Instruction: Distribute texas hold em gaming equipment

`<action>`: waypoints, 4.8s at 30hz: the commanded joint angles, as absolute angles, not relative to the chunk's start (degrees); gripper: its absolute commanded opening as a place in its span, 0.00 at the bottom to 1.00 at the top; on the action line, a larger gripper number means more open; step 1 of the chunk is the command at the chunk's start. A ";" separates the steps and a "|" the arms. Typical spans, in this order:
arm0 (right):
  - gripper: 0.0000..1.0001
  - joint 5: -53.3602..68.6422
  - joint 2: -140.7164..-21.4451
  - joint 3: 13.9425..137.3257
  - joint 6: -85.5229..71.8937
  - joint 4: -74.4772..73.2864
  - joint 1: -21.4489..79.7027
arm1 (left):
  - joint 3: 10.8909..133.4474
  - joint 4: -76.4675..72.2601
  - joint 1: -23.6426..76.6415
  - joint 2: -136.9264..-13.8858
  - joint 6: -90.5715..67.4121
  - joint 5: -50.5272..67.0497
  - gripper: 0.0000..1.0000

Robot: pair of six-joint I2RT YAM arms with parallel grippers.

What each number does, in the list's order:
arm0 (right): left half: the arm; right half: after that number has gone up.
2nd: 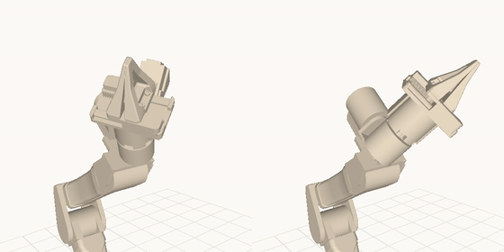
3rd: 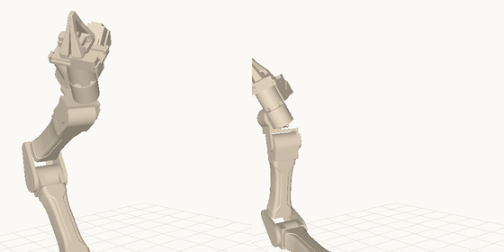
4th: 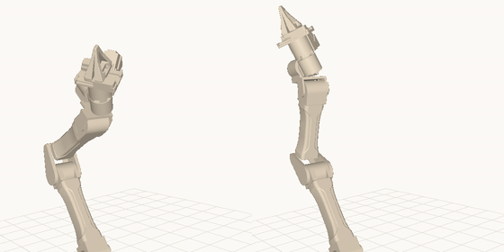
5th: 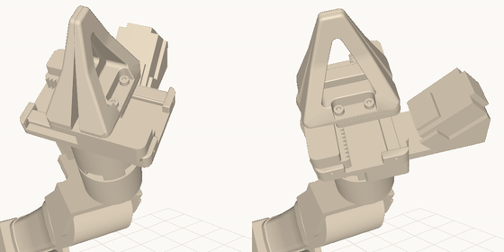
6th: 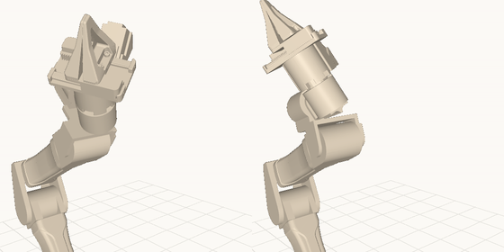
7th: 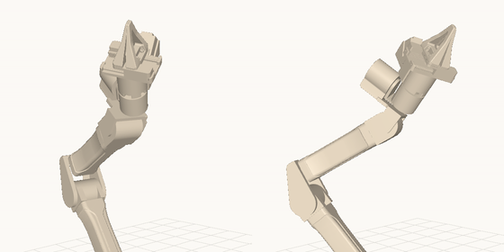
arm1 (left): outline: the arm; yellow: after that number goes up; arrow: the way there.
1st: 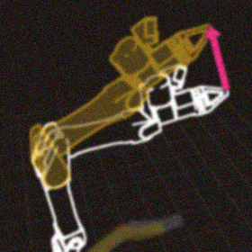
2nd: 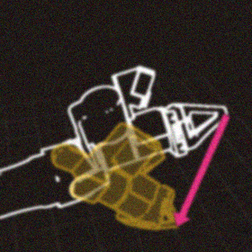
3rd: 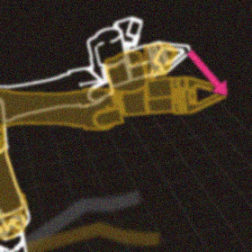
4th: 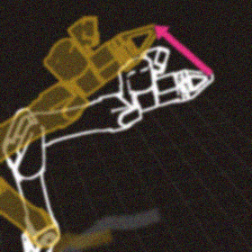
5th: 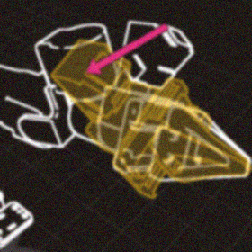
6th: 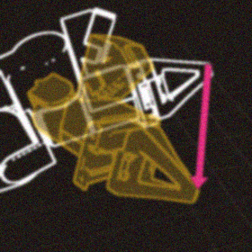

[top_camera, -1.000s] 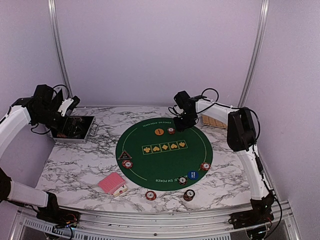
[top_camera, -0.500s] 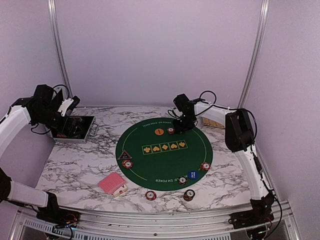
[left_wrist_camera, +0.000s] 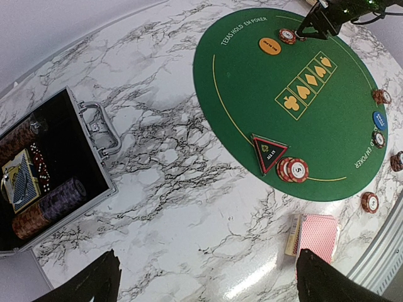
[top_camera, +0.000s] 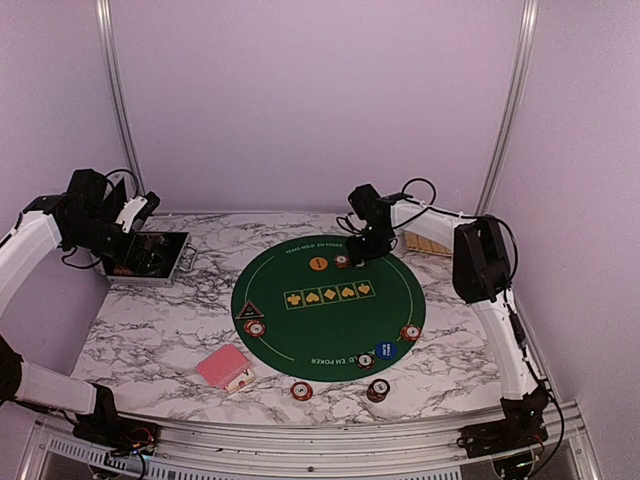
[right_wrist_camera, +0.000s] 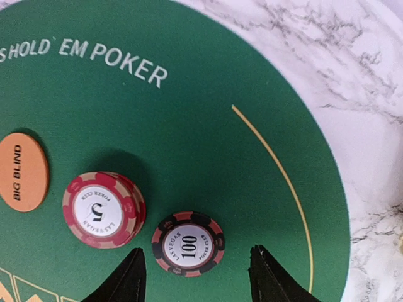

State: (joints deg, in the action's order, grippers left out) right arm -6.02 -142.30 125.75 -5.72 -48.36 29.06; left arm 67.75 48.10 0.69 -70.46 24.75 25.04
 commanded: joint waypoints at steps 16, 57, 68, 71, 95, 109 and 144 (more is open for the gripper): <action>0.68 -8.41 -98.55 80.17 -11.86 -46.94 48.60 | 67.32 49.31 0.44 -69.24 25.49 25.92 0.99; 0.66 -2.83 -93.18 58.28 -19.76 -46.76 65.92 | 67.42 49.31 0.47 -70.37 25.16 26.02 0.99; 0.58 -4.03 -94.21 58.55 -19.17 -46.65 65.83 | 67.06 49.31 0.45 -69.92 25.33 25.76 0.99; 0.54 -4.01 -94.26 58.90 -19.17 -46.49 65.83 | 67.13 49.31 0.46 -69.80 25.39 25.70 0.99; 0.26 -4.68 -105.75 83.70 -14.13 -50.46 65.74 | 66.42 49.31 0.44 -69.37 25.58 26.27 0.99; 0.25 -0.66 -136.20 120.00 -9.10 -49.35 64.08 | 65.55 49.37 0.45 -68.38 26.19 26.03 0.99; 0.66 3.46 -118.25 100.71 -16.37 -35.32 60.01 | 60.15 49.92 17.34 -71.35 24.20 20.09 0.99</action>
State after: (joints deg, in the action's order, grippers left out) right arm 1.63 -125.93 104.68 -13.65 -41.10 60.07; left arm 62.02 48.25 14.72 -70.04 25.04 22.39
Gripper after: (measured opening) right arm 0.687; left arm 0.990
